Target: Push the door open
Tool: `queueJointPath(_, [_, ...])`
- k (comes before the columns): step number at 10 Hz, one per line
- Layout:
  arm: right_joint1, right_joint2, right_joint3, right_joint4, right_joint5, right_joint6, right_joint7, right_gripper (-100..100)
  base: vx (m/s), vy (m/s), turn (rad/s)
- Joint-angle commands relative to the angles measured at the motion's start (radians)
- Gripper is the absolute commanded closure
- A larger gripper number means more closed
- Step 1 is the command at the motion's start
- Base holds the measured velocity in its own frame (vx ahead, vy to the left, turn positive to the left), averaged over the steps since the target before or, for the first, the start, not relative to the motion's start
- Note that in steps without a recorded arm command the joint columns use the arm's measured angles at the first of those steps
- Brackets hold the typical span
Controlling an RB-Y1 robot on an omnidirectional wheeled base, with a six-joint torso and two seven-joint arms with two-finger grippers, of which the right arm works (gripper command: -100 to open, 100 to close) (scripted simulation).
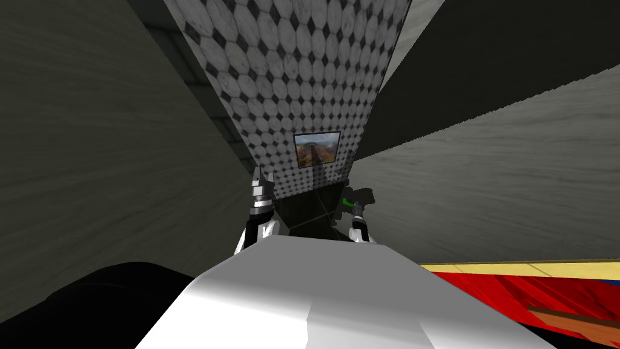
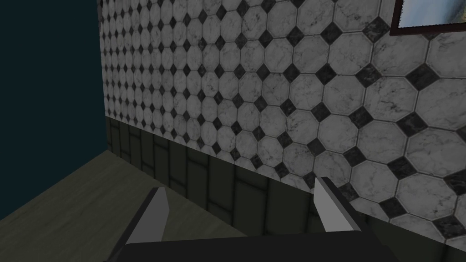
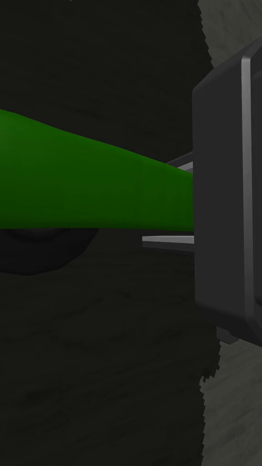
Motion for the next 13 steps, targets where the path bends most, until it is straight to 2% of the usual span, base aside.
queueJointPath(1, [0.004, -0.015, -0.02, -0.029, -0.009, 0.001, 0.009, 100, 0.141, 0.007, -0.041])
queueJointPath(6, [0.004, -0.015, -0.02, -0.029, -0.009, 0.001, 0.009, 100, 0.004, -0.002, 0.004])
queueJointPath(7, [0.002, -0.008, -0.044, -0.032, -0.022, -0.001, 0.027, 100, 0.11, 0.021, -0.093])
queueJointPath(11, [0.002, -0.003, -0.056, -0.033, -0.028, -0.001, 0.036, 100, 0.115, 0.01, -0.035])
queueJointPath(13, [0.0, 0.014, -0.084, -0.036, -0.043, -0.004, 0.058, 100, 0.166, 0.017, -0.062])
